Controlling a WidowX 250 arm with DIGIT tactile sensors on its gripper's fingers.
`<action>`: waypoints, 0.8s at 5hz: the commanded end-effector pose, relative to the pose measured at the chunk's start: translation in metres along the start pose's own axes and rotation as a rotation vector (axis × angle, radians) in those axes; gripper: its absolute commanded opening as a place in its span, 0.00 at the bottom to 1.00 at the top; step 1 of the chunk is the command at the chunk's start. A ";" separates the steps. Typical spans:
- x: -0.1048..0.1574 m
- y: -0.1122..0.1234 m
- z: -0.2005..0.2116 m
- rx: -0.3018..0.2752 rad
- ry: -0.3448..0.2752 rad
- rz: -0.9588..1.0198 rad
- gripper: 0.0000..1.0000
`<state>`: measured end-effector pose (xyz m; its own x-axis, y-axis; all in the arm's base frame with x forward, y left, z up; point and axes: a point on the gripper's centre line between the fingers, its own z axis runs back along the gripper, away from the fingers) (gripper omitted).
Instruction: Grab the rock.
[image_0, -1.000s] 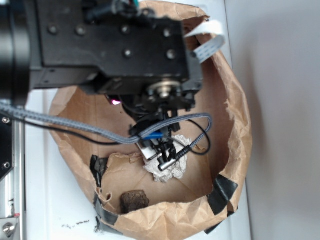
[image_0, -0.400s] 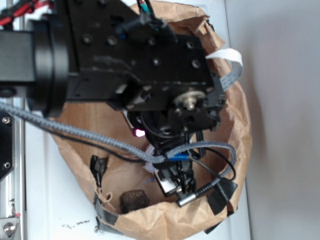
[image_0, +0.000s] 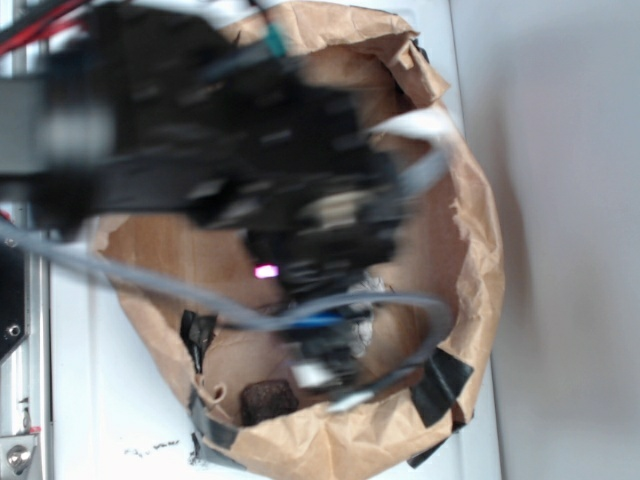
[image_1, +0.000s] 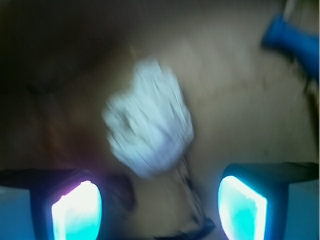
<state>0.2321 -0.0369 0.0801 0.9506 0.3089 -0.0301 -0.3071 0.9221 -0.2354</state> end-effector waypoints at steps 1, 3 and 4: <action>-0.018 -0.006 -0.005 -0.045 -0.141 0.008 1.00; 0.000 -0.033 -0.006 -0.060 -0.132 0.045 1.00; 0.009 -0.041 -0.018 -0.042 -0.141 0.058 1.00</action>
<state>0.2465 -0.0705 0.0615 0.9157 0.3991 0.0467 -0.3762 0.8923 -0.2494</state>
